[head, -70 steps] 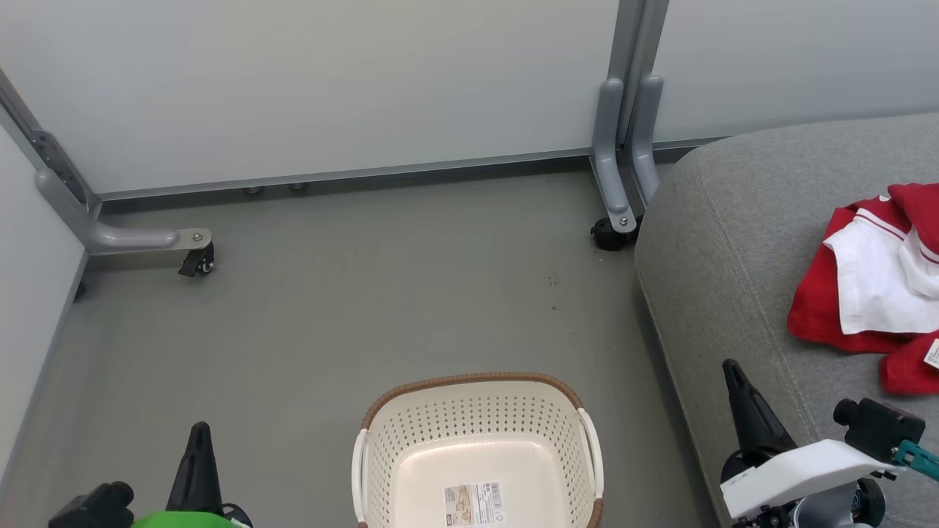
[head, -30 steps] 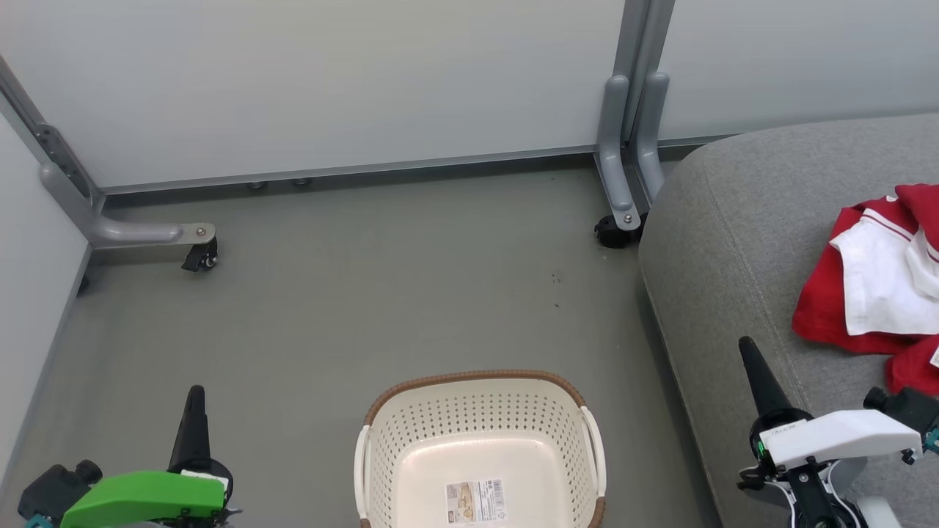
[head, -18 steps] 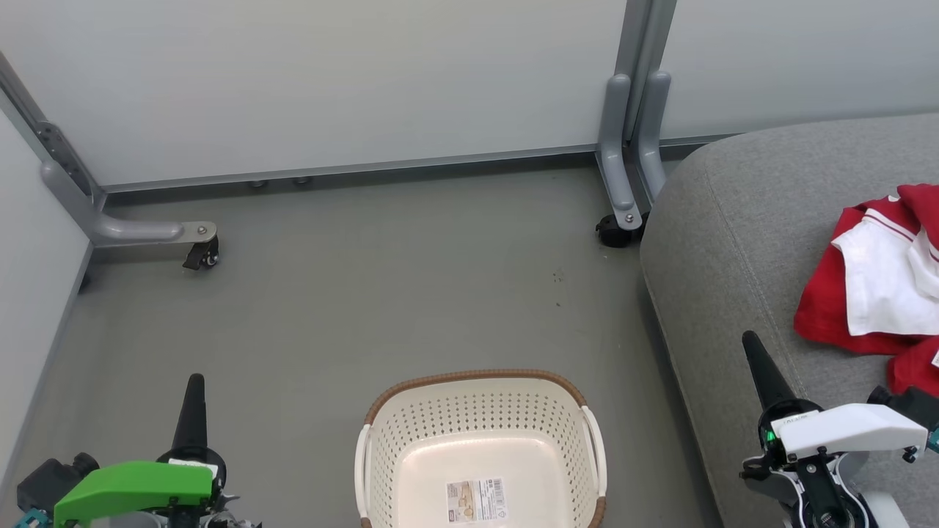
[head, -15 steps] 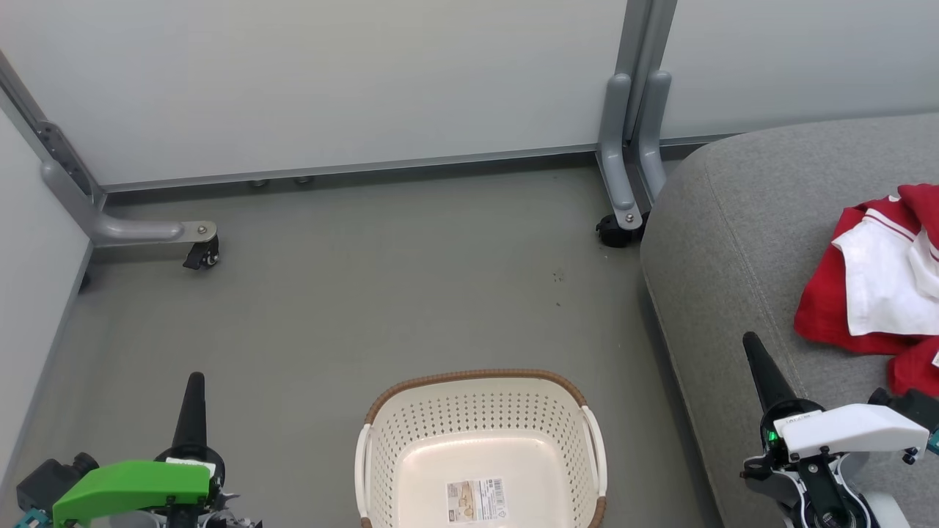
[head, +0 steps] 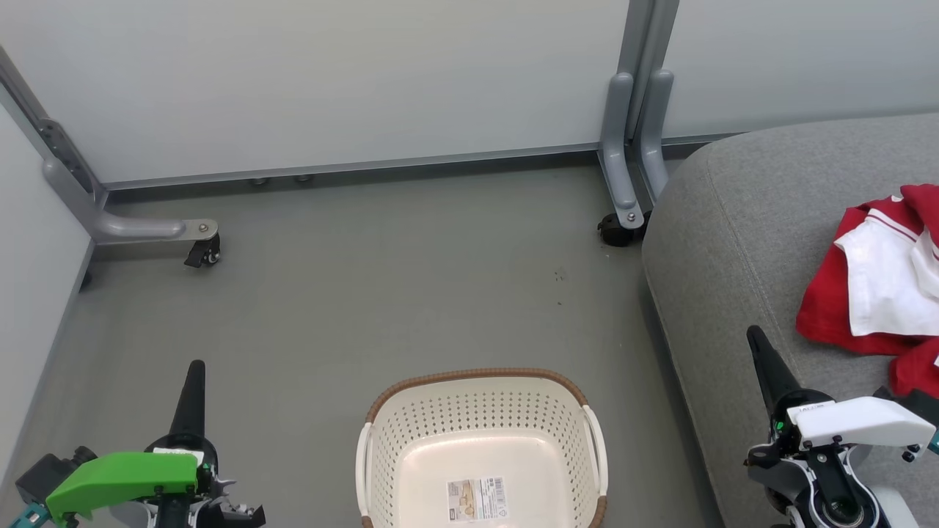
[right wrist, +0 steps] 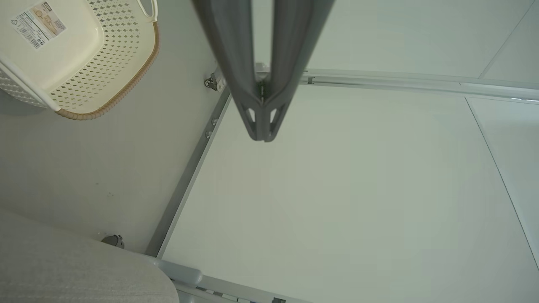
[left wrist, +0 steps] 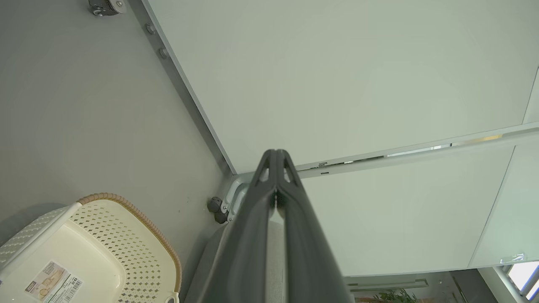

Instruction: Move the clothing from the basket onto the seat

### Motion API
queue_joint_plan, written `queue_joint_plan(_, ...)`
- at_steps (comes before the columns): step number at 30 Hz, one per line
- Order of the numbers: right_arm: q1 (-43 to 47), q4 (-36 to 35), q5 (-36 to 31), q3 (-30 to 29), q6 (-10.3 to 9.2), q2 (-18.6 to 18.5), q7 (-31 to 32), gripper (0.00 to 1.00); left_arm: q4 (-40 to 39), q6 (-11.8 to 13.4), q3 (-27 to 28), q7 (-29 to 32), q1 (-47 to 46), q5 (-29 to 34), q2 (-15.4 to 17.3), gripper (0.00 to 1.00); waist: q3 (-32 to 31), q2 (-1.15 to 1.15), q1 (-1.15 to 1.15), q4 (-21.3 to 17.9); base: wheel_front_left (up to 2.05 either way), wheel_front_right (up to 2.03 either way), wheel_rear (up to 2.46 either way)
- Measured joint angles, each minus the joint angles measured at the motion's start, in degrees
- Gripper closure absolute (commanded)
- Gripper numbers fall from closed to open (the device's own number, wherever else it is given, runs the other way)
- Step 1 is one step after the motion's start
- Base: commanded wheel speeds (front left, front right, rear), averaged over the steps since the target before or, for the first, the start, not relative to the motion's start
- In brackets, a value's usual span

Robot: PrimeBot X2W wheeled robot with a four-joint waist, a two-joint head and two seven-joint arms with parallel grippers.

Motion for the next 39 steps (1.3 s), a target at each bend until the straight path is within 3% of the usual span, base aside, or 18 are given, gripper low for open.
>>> queue_joint_plan(31,-2.7,2.8,12.5,-2.0,0.0,0.2,1.8,1.0,0.4,-0.3,0.8,3.1,-2.6,-13.2,-0.1,1.0,0.3,0.0,0.0,0.4,0.0,0.0,0.0)
queue_joint_plan(39,-2.9,2.8,12.5,-2.2,0.0,0.4,2.0,1.0,0.4,-0.4,0.8,3.1,-2.8,-13.3,-0.2,1.0,0.3,0.0,0.0,0.4,0.0,0.0,0.0)
